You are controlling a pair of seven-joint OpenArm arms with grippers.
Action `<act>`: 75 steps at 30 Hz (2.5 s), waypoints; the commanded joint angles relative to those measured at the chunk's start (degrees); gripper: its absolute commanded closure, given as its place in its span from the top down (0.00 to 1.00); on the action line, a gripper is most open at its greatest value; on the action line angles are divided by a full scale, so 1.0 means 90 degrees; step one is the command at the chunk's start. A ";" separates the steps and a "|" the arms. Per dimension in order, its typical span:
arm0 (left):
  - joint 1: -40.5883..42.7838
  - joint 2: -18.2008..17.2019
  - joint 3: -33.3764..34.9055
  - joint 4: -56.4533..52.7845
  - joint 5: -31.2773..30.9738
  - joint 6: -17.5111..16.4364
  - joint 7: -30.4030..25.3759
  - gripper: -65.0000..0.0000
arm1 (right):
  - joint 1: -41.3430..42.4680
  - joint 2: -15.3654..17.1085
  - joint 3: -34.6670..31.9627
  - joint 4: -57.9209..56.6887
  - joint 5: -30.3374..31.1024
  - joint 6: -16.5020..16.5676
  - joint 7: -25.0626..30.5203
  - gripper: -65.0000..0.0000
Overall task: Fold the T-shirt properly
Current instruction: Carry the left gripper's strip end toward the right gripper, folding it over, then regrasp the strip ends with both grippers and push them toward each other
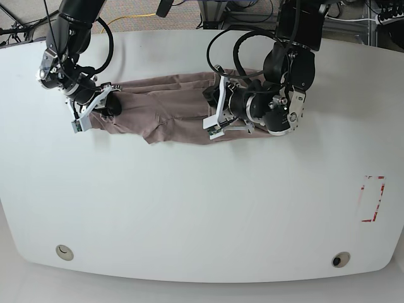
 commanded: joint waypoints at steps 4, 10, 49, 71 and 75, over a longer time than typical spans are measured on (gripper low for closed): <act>-0.0239 0.0001 -0.0495 0.0562 -0.0085 -0.0031 -0.0071 0.14 | 0.0073 0.0077 0.0019 0.0102 0.0104 -0.0001 0.0068 0.19; -0.0258 -0.0243 -0.1618 0.0611 0.0511 -0.0031 -0.0311 0.14 | 0.0073 0.0067 0.0019 0.0111 0.0104 -0.0001 0.0068 0.19; 0.0992 -0.1015 -0.1843 0.0562 0.1986 -0.0031 -0.1278 0.13 | 0.1069 0.0946 0.2012 -0.1842 0.2976 -0.0001 -0.2032 1.00; 0.0982 -0.0976 -0.1804 0.0552 0.1995 -0.0031 -0.1278 0.13 | 0.0424 -0.0119 0.0908 -0.0416 0.2966 -0.0055 -0.1681 0.59; 0.0709 -0.0976 -0.1472 0.0298 0.1995 -0.0031 -0.1278 0.13 | 0.0463 -0.0001 0.0898 -0.0397 0.2868 -0.0143 -0.1554 0.10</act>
